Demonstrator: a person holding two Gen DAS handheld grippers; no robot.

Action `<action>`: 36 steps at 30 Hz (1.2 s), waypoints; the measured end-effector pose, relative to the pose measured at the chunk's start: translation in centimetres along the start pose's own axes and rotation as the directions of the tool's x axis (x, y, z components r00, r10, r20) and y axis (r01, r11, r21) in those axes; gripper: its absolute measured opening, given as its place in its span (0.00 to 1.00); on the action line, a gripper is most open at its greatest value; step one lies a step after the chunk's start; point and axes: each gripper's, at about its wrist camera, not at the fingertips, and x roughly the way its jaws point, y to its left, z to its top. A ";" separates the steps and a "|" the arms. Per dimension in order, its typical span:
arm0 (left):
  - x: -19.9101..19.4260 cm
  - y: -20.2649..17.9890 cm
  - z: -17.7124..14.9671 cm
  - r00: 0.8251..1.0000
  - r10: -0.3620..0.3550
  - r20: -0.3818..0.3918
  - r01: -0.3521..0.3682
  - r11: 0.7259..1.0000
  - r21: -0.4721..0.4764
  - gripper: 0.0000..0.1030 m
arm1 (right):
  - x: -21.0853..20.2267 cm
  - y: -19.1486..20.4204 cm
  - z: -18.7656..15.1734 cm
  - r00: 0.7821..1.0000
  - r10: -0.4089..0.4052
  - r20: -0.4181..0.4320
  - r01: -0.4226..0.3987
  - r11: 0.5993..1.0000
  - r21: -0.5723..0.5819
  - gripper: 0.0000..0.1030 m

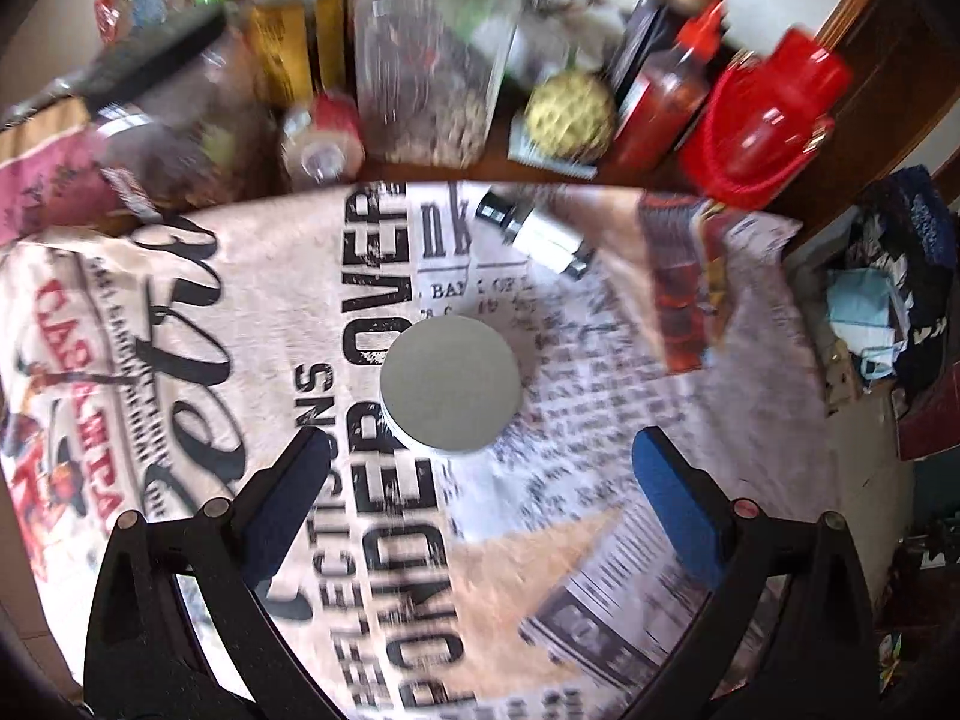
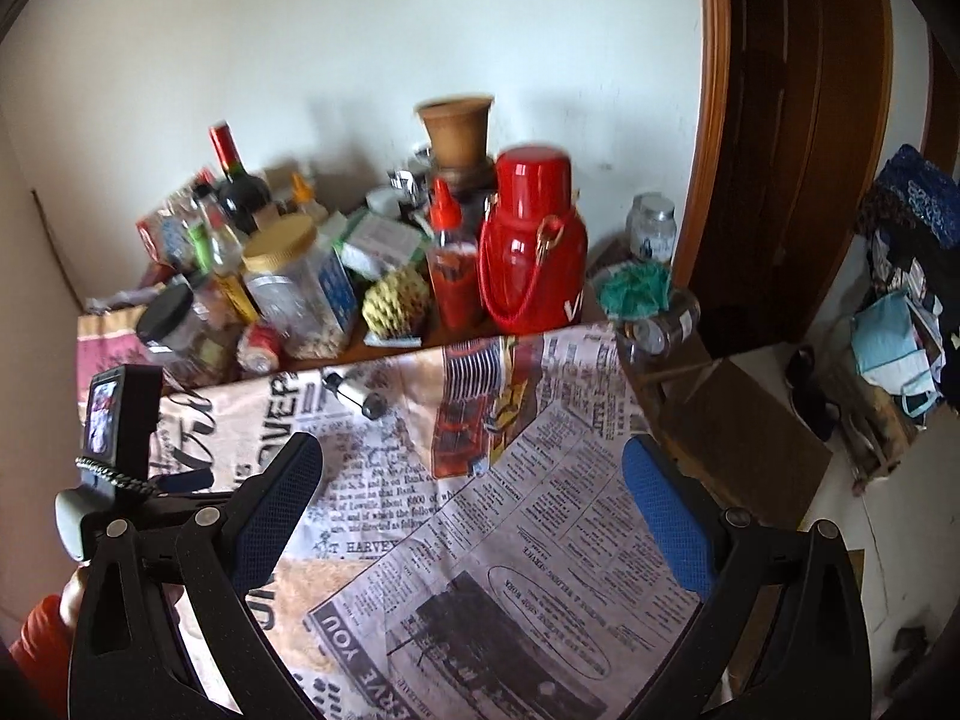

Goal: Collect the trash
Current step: 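Move the left gripper to the round silver lid while the right gripper approaches the small black-capped bottle, then grasp the silver lid with the left gripper while the right gripper grasps the small bottle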

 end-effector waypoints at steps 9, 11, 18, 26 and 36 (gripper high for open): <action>5.6 0.4 1.0 0.999 0.035 -0.016 -0.034 0.999 0.024 0.86 | 6.7 0.3 0.1 0.993 0.044 -0.107 -0.048 0.998 -0.039 0.96; 6.3 0.5 1.0 0.999 0.035 -0.018 -0.035 0.999 0.030 0.80 | 8.2 0.6 0.3 0.990 0.060 -0.130 -0.068 0.996 -0.057 0.96; 6.1 1.0 0.7 0.999 0.029 0.026 -0.030 0.999 0.042 0.70 | 13.2 3.7 1.4 0.970 0.124 -0.209 -0.159 0.974 -0.161 0.91; 1.7 5.6 -0.2 0.994 0.049 0.093 -0.047 0.999 -0.025 0.70 | 20.2 9.1 2.5 0.926 0.148 -0.346 -0.251 0.928 -0.276 0.72; -2.5 10.1 -0.6 0.981 0.118 0.154 -0.102 0.988 -0.114 0.70 | 25.5 13.6 2.4 0.895 0.081 -0.439 -0.267 0.884 -0.383 0.47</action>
